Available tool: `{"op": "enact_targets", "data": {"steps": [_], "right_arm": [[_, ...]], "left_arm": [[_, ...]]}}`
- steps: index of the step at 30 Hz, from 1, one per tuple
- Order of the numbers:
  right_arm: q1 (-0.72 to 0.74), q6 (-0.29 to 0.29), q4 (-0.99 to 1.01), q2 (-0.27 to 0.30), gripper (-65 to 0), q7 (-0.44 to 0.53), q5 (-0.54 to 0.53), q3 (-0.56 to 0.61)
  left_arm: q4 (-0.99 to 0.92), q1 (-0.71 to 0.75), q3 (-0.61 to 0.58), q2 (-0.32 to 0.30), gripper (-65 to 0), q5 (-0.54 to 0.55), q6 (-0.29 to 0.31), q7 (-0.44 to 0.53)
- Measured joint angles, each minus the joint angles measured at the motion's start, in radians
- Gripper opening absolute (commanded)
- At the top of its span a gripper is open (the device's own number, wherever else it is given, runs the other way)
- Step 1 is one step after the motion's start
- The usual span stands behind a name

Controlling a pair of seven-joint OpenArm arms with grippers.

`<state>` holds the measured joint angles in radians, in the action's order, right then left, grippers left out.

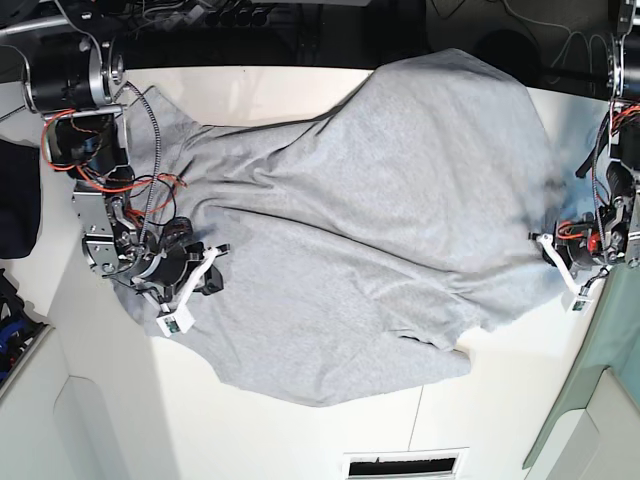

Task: Layout the t-shirt on the table in an organized manner, then fold the t-shirt properly
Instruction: 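Grasp the shirt sides with both grippers and pull them apart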

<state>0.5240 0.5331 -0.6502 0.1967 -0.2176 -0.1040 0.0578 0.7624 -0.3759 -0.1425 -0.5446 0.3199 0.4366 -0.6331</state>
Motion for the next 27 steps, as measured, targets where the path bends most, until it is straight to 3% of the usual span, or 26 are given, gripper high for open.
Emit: {"op": "enact_targets", "data": {"steps": [2,5,10,15,20,23,27], "right_arm": [[0.000,-0.003,0.000,0.040,-65.0,-0.008,-0.032,0.000],[-0.023,-0.008,-0.005,0.088,-65.0,-0.006,-0.069,-0.003],[-0.088,-0.009,-0.032,0.108,-65.0,0.010,-0.143,-0.007],[-0.194,-0.003,-0.143,0.111,-65.0,0.002,-0.217,-0.080],[-0.250,-0.009,-0.288,0.105,-65.0,-0.060,-0.269,-0.146],[-0.224,0.004,-0.358,0.088,-65.0,-0.046,-0.287,-0.148],[-0.162,0.005,-0.363,0.043,-65.0,-0.042,-0.288,-0.131]], "left_arm": [[-0.020,-0.028,-0.001,0.030,-65.0,-0.043,-0.033,0.002],[-0.056,-0.077,-0.001,0.066,-65.0,-0.085,-0.034,0.001],[-0.083,-0.143,-0.002,0.133,-65.0,-0.106,-0.039,-0.016],[-0.084,-0.182,-0.006,0.179,-65.0,-0.050,0.052,-0.040],[-0.077,-0.221,-0.008,0.160,-65.0,0.039,0.089,-0.145],[-0.050,-0.235,-0.007,0.135,-65.0,0.103,0.114,-0.153],[-0.047,-0.231,-0.007,0.124,-65.0,0.110,0.118,-0.161]]}}
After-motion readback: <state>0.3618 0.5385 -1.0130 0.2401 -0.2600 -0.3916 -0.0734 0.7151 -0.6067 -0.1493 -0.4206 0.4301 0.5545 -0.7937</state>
